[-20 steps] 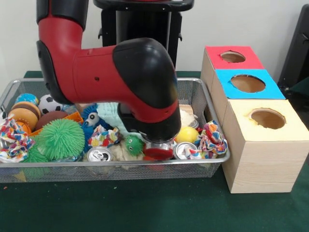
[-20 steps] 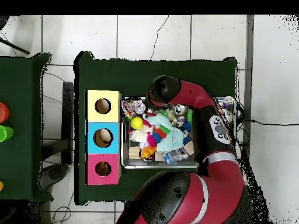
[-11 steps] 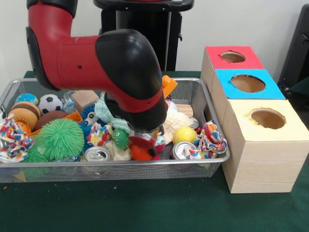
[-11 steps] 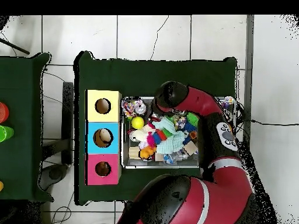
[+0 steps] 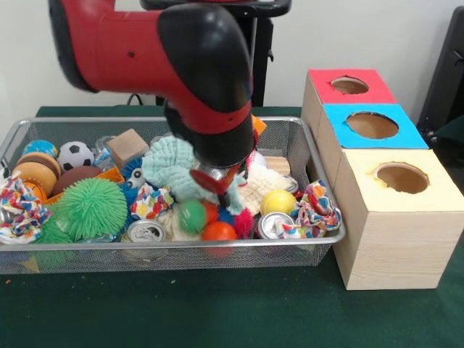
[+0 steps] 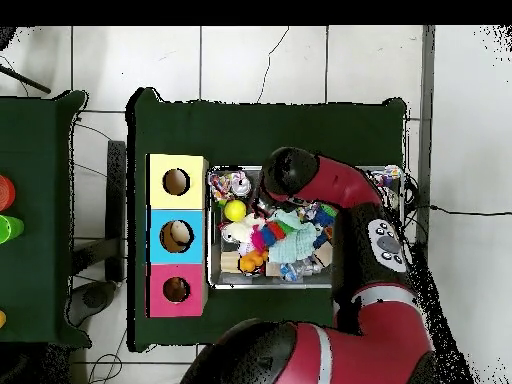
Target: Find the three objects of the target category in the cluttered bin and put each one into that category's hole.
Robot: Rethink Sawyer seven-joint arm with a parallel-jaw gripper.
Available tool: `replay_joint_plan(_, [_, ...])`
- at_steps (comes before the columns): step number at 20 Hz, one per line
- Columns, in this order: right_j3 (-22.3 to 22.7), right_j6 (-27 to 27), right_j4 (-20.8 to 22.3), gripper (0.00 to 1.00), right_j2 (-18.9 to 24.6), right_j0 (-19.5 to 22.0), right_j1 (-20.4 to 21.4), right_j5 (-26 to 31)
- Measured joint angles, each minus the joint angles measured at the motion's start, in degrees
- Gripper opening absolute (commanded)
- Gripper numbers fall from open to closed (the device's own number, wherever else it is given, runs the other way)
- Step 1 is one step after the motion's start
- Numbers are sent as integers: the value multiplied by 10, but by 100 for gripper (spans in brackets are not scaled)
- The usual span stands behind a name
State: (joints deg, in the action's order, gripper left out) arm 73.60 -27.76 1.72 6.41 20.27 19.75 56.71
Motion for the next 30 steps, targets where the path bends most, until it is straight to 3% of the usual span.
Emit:
replay_joint_plan(11, [106,-76,-22,100,-25,-66,45,-26])
replay_joint_plan(20, [174,-87,-41,100,-34,-72,83,-26])
replay_joint_plan(30, [211,-87,-62,100,-55,-79,122,-26])
